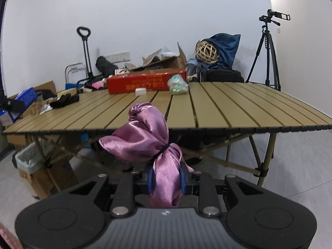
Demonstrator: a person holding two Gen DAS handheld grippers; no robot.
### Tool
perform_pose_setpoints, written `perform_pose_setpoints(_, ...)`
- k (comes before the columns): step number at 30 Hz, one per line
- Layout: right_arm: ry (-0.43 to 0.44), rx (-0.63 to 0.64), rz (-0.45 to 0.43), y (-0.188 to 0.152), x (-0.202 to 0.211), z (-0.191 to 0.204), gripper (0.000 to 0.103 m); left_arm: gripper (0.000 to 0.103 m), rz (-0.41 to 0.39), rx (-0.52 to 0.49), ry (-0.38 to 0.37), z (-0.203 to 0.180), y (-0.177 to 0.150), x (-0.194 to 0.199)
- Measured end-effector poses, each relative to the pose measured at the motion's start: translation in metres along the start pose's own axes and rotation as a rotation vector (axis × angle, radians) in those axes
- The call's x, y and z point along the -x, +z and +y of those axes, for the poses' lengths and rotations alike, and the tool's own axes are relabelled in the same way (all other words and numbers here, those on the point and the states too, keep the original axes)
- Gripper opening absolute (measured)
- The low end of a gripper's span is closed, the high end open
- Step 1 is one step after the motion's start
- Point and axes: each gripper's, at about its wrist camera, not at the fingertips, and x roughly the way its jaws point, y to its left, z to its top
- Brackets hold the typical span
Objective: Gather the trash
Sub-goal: 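Carry the lilac bow and blue tissue pack off the table toward the black bin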
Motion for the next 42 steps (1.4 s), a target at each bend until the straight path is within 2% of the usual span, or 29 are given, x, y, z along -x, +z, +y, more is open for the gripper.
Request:
perform_pose_setpoints(15, 0.039, 0.053, 0.107, -0.044, 0.024, 0.025, 0.023, 0.052, 0.048, -0.003, -0.019, 0.011, -0.056, 0.027)
perform_pose_setpoints(27, 0.074, 0.072, 0.239, -0.079, 0.030, 0.039, 0.023, 0.052, 0.159, -0.029, -0.026, 0.025, -0.112, 0.033)
perform_pose_setpoints(33, 0.089, 0.074, 0.319, -0.094, 0.028, 0.046, 0.023, 0.052, 0.184, -0.067, -0.020, 0.025, -0.134, 0.037)
perform_pose_setpoints(42, 0.080, 0.059, 0.413, -0.110, 0.017, 0.044, 0.023, 0.052, 0.278, -0.069, -0.032, 0.027, -0.161, 0.024)
